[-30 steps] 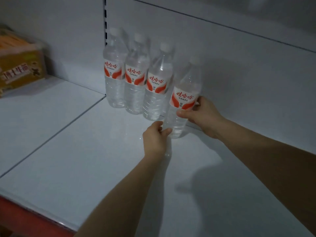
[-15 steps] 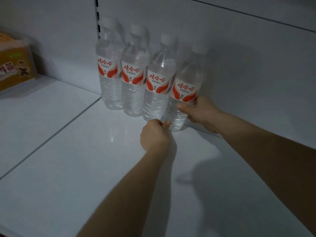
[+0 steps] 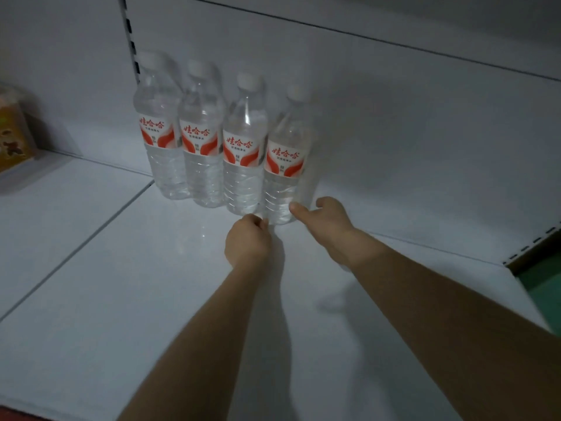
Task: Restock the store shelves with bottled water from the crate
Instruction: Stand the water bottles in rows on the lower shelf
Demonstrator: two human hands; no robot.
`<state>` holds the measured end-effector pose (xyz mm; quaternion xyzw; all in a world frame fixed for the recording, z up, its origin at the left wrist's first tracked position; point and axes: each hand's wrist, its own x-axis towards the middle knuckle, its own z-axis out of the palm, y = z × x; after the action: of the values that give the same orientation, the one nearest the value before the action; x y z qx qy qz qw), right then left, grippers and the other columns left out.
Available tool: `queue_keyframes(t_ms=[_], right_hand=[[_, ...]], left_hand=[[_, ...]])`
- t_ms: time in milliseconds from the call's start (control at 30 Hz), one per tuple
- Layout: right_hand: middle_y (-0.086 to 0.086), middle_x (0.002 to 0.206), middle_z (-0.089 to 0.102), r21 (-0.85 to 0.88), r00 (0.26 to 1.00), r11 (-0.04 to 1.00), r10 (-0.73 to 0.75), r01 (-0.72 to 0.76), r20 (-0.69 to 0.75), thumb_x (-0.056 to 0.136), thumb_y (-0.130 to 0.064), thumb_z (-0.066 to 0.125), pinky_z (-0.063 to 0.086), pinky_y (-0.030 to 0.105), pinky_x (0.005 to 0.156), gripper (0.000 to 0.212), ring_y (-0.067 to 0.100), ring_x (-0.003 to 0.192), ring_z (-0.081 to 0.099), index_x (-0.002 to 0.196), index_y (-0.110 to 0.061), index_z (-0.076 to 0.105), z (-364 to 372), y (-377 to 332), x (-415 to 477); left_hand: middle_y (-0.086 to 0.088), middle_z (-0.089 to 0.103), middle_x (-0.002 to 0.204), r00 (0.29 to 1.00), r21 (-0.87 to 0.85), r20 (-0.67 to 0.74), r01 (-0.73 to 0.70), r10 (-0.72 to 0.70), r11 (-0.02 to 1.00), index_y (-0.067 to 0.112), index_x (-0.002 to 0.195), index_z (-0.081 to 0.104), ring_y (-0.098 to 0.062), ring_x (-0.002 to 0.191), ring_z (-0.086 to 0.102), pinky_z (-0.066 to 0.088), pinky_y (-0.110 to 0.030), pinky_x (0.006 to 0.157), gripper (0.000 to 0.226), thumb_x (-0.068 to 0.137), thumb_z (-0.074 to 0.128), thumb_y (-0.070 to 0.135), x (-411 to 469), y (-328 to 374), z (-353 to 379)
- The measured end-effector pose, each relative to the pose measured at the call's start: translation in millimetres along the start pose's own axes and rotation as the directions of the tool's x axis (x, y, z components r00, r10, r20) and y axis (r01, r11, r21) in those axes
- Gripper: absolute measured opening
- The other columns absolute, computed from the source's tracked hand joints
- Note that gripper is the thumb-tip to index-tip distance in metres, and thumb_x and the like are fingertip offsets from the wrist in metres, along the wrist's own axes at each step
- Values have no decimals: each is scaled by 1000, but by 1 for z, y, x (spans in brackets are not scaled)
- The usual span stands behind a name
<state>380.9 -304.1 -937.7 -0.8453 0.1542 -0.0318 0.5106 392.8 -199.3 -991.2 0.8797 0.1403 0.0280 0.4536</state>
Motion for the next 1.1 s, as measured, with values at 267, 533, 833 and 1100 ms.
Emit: queue_keyframes(t_ms=[267, 533, 833, 1100], right_hand=[[14, 102, 66, 56, 973, 997, 58, -46, -223, 87, -24, 62, 47, 38, 96, 32, 28, 104, 62, 108, 1, 63, -94, 41, -70], [0, 75, 64, 121, 955, 993, 24, 12, -295, 88, -22, 61, 49, 22, 66, 12, 10, 74, 65, 85, -10, 63, -237, 59, -186], [4, 73, 66, 300, 897, 954, 147, -17, -418, 91, -13, 58, 54, 17, 60, 13, 5, 58, 65, 78, -13, 61, -372, 119, -355], [-2, 75, 57, -241, 874, 889, 274, -389, -401, 89, -26, 61, 37, 9, 54, 11, 5, 66, 53, 89, -15, 60, -419, 230, -446]], left_hand=[[-13, 64, 106, 941, -158, 107, -304, 322, 939, 4, 108, 61, -28, 99, 57, 31, -21, 72, 26, 97, 41, 17, -103, 29, 24], [-7, 66, 109, 732, -234, 427, -478, 531, 847, 7, 112, 62, -21, 98, 58, 33, -18, 73, 30, 97, 44, 26, -249, 109, 53], [-6, 70, 94, 314, -434, 583, -660, 750, 613, 7, 96, 71, -15, 87, 60, 32, -15, 68, 18, 90, 56, 17, -430, 175, 67], [-17, 61, 90, 90, -249, 904, -683, 419, 686, 7, 92, 60, -26, 81, 59, 43, -28, 67, 16, 94, 51, 20, -526, 172, 114]])
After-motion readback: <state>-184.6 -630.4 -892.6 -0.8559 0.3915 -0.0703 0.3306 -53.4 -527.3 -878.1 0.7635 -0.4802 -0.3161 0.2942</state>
